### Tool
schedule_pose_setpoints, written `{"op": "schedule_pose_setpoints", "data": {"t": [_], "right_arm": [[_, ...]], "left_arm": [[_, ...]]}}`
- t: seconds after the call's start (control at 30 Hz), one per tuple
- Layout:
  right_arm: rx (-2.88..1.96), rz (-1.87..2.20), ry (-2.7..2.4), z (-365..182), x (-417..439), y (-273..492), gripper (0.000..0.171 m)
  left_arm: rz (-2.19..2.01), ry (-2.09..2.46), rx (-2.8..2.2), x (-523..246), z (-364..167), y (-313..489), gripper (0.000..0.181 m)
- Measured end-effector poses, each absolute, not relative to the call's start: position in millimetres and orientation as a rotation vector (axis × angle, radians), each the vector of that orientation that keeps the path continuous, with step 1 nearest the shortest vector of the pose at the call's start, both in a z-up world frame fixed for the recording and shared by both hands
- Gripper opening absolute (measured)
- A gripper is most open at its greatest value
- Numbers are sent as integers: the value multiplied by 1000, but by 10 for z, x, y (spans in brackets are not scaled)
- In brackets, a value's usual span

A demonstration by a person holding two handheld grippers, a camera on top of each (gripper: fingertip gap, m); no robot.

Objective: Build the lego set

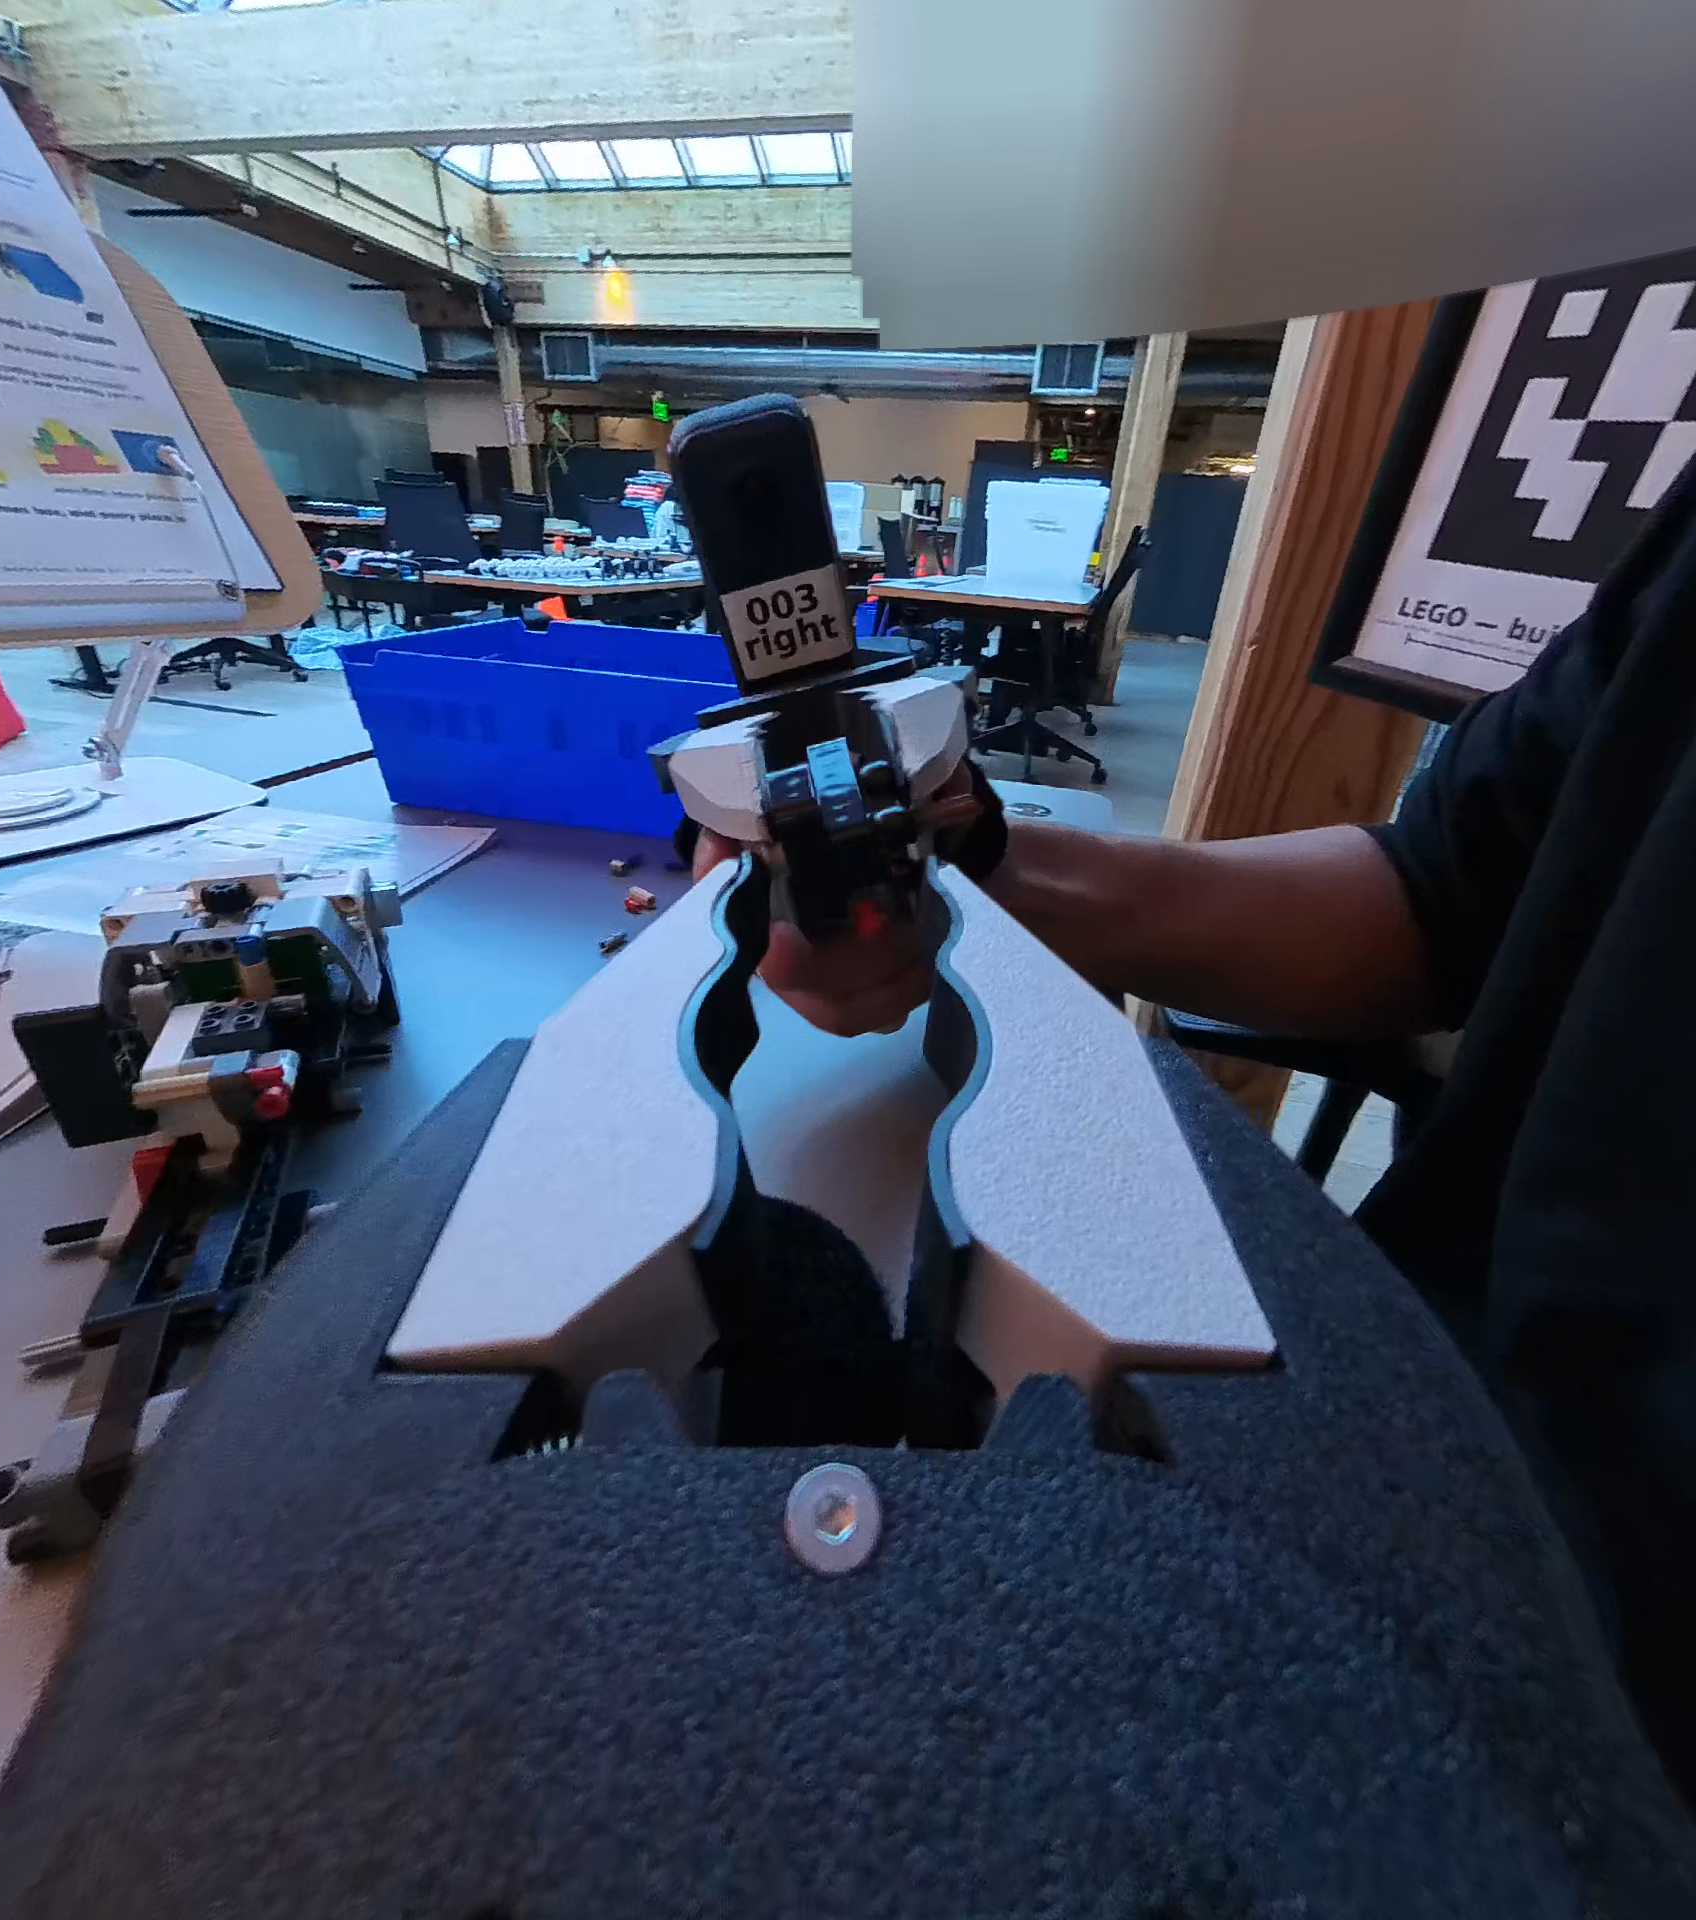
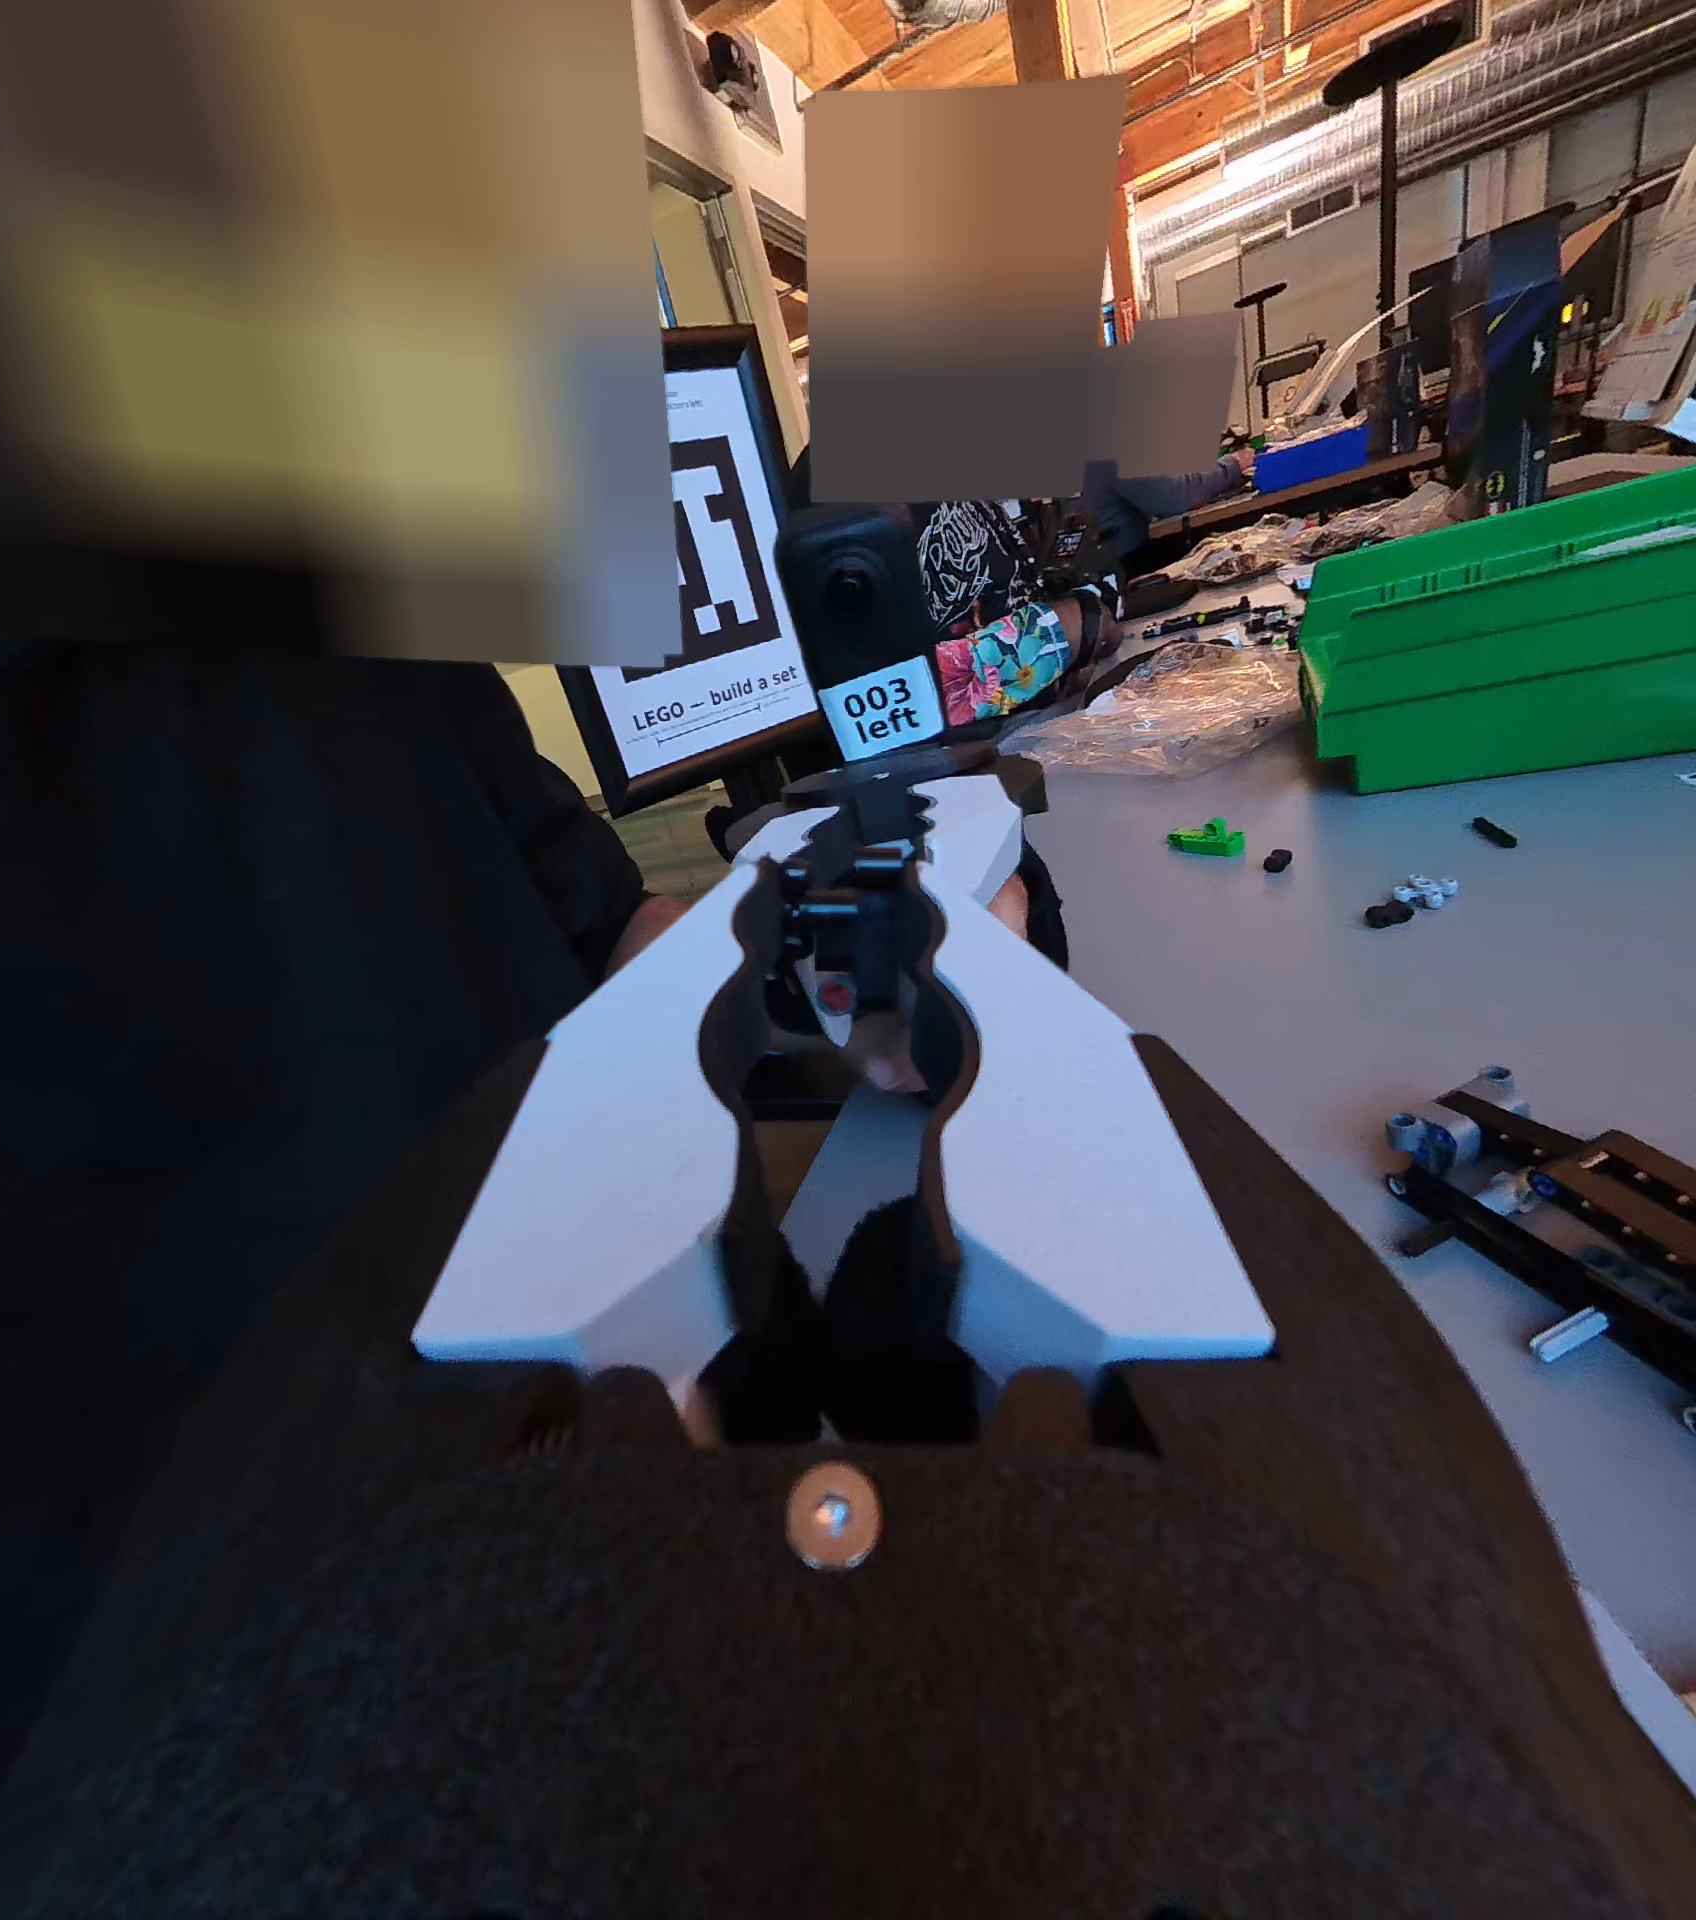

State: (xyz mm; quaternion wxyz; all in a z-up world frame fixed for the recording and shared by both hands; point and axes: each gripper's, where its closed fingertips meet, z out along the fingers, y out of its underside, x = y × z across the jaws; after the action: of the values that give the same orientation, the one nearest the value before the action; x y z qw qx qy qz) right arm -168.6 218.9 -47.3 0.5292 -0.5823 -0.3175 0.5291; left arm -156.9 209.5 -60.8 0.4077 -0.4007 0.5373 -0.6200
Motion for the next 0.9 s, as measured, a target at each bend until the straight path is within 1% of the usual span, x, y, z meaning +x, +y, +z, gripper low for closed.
{"op": "schedule_pose_setpoints", "data": {"t": [0.1,0.17,0.2,0.33,0.4,0.47,0.53,0.6,0.8,0.9], "right_arm": [[-1404,1229,-698,-443,-1650,2284,23],[-1438,1147,-632,-423,-1551,2388,42],[-1460,1114,-604,-417,-1495,2412,46],[-1594,915,-508,-561,-1473,2486,36],[-1620,914,-419,-590,-1561,2523,31],[-1588,957,-370,-532,-1634,2518,22],[-1566,945,-360,-498,-1649,2514,19],[-1578,878,-381,-522,-1636,2514,4],[-1616,748,-460,-503,-1617,2494,3],[-1737,578,-566,-611,-1493,2497,3]], "left_arm": [[-1480,1300,-1029,-1561,-585,2188,26],[-1376,1235,-1049,-1578,-553,2328,26],[-1297,1200,-1072,-1585,-553,2423,26],[-875,1134,-1075,-1608,-566,2681,25],[-724,1127,-1033,-1605,-552,2685,25],[-654,1134,-994,-1588,-537,2631,26],[-622,1112,-972,-1599,-497,2612,25],[-624,1108,-983,-1601,-500,2619,26],[-625,1090,-967,-1585,-476,2600,26],[-672,1170,-1031,-1535,-623,2612,26]]}}
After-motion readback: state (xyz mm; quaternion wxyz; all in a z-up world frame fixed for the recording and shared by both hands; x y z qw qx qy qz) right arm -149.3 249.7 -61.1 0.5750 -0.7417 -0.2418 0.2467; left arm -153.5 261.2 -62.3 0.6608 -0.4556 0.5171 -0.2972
